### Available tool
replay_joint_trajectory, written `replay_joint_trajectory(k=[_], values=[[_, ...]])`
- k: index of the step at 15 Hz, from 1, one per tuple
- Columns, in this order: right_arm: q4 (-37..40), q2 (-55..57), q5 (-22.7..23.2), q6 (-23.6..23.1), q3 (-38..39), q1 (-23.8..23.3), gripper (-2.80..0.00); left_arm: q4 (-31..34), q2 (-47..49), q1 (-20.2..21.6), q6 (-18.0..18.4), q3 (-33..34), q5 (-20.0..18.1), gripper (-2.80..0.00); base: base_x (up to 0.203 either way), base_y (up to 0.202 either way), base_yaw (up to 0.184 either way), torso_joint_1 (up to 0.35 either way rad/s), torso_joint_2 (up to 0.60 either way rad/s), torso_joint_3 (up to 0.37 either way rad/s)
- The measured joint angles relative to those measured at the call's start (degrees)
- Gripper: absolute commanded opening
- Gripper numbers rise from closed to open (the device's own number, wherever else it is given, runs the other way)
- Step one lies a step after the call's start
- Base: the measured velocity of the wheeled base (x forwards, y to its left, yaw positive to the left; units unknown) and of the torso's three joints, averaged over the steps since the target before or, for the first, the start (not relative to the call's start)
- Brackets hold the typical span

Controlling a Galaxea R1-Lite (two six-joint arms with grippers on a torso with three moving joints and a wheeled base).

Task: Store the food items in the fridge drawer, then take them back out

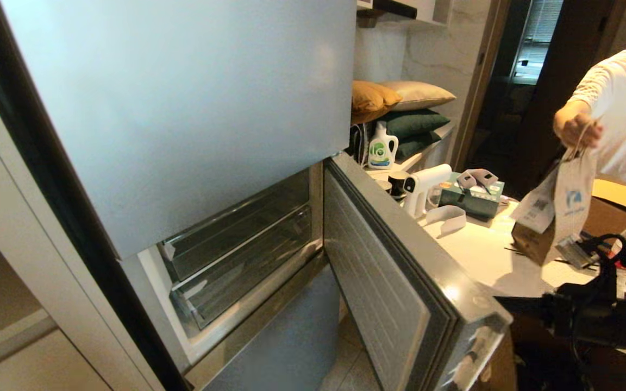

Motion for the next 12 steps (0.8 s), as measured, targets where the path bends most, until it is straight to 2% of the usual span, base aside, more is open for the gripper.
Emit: replay_joint_trajectory(k=[5, 7, 9, 12], values=[[0.1, -3.8, -0.9, 0.4, 1.4, 3.6, -2.80, 0.0, 0.0, 0.0, 0.0, 0.0, 0.0, -2.80, 0.000, 0.000, 0.000, 0.000, 0.00, 0.000], [0.3, -4.0, -2.6, 0.6, 0.8, 7.3, -2.80, 0.0, 0.0, 0.0, 0.0, 0.0, 0.0, -2.80, 0.000, 0.000, 0.000, 0.000, 0.00, 0.000], [0.3, -2.7, -7.7, 1.4, -1.5, 12.9, -2.80, 0.0, 0.0, 0.0, 0.0, 0.0, 0.0, -2.80, 0.000, 0.000, 0.000, 0.000, 0.00, 0.000], [-0.3, 3.7, -19.6, 1.9, -7.3, 21.7, -2.80, 0.0, 0.0, 0.0, 0.0, 0.0, 0.0, -2.80, 0.000, 0.000, 0.000, 0.000, 0.00, 0.000]])
